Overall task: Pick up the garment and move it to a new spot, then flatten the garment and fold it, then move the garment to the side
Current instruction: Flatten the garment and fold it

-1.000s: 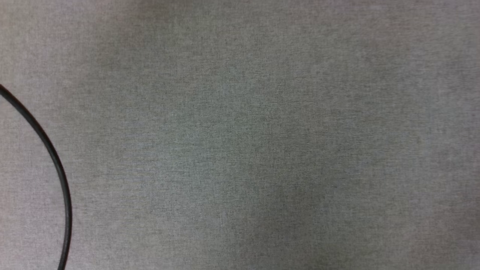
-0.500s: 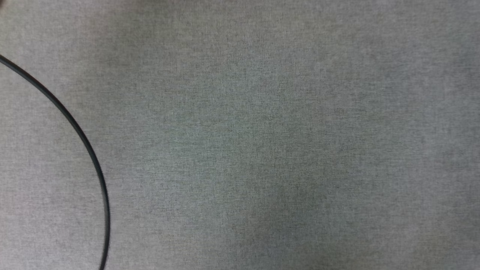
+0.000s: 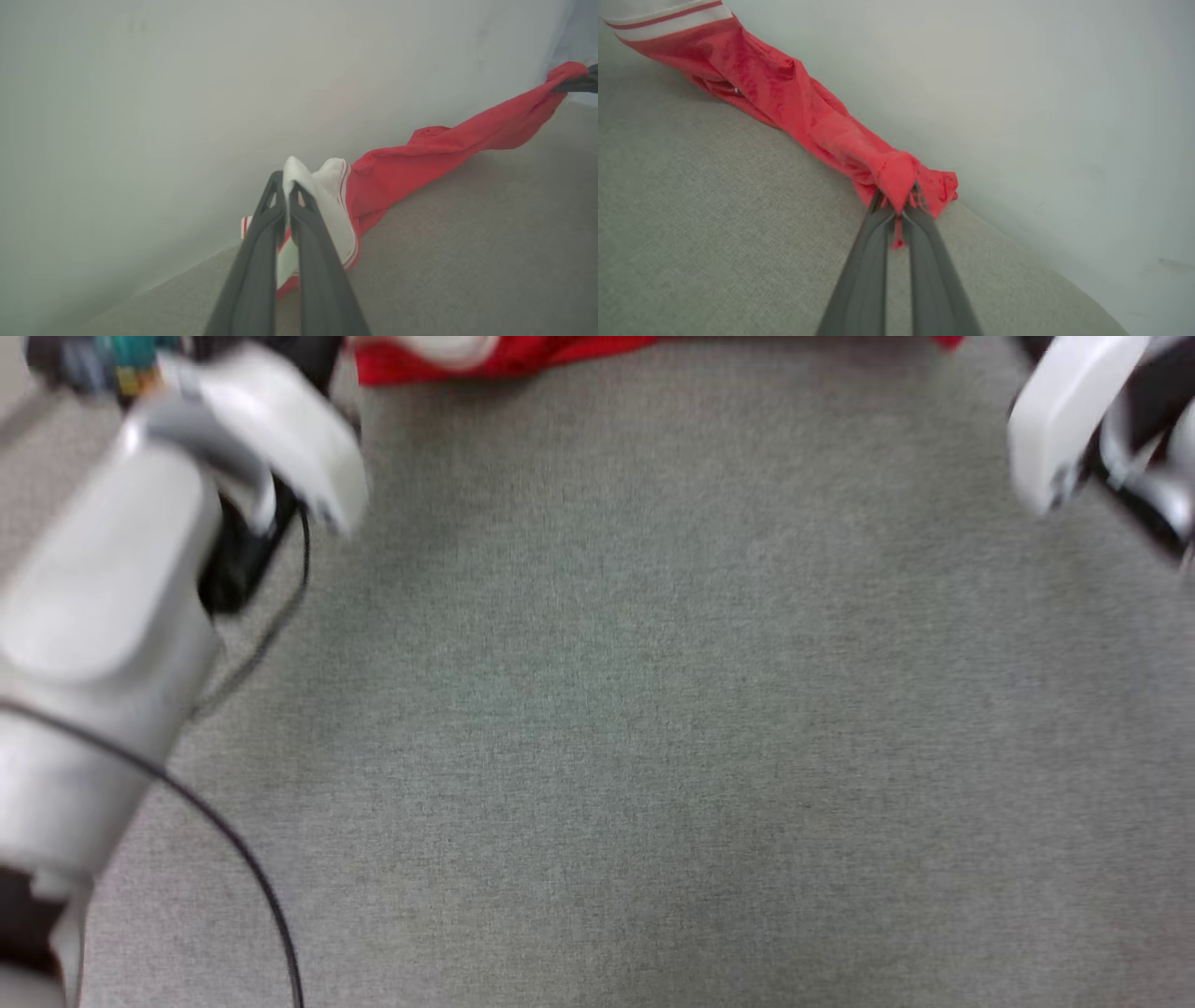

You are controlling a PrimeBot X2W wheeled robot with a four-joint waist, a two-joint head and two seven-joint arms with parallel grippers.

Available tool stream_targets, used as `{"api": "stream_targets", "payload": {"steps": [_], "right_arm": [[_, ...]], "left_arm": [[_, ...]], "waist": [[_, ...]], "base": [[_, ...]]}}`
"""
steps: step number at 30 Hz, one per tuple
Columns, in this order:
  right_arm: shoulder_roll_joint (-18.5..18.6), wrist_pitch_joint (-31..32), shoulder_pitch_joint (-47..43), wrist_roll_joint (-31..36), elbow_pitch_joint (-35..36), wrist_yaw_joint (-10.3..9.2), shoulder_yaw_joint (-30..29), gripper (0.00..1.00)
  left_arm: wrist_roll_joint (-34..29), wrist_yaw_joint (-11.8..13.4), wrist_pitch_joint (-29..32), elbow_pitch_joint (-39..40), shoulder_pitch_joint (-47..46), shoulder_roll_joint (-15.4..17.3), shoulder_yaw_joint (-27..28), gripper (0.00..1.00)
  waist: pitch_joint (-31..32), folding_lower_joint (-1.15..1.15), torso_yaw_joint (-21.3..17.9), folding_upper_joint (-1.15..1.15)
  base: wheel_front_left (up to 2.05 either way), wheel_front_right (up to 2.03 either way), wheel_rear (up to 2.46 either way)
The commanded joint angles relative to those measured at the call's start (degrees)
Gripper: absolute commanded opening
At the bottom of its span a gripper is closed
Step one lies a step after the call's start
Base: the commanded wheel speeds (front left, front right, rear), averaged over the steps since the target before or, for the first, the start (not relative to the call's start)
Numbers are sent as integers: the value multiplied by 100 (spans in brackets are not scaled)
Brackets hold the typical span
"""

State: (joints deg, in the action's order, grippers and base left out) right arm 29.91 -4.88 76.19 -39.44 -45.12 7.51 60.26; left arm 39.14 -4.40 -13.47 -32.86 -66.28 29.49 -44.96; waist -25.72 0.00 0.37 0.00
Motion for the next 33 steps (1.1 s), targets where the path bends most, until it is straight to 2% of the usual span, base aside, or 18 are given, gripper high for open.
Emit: {"api": "stream_targets", "payload": {"steps": [1,4,5,13,21,29,33], "right_arm": [[37,-31,-134,-17,29,-4,41,0],[148,-110,-623,-188,161,-4,288,0],[275,-173,-1100,-343,278,-4,513,0],[702,-365,-2264,-778,659,-4,805,0],[1132,-446,-3367,-1020,1153,-4,803,0],[1576,-287,-4641,-1270,1767,-4,478,0],[1729,-194,-5206,-1326,1996,-4,183,0]], "left_arm": [[14,31,-35,55,132,40,5,0],[146,283,-41,535,938,250,-20,0],[312,564,16,1094,1786,477,-76,0],[643,1449,327,2595,3765,1197,-285,0],[1081,2247,348,3636,5379,1567,-417,0],[1496,2667,165,3993,6551,1577,-541,0],[1727,2700,114,4075,7006,1497,-603,0]], "waist": [[185,0,-45,0],[432,0,-106,0],[689,0,-145,0],[1324,0,-135,0],[1849,0,-158,0],[2282,0,-168,0],[2428,0,-168,0]], "base": [[0,0,0],[0,0,0],[0,0,0],[0,0,0],[0,0,0],[0,0,0],[0,0,0]]}}
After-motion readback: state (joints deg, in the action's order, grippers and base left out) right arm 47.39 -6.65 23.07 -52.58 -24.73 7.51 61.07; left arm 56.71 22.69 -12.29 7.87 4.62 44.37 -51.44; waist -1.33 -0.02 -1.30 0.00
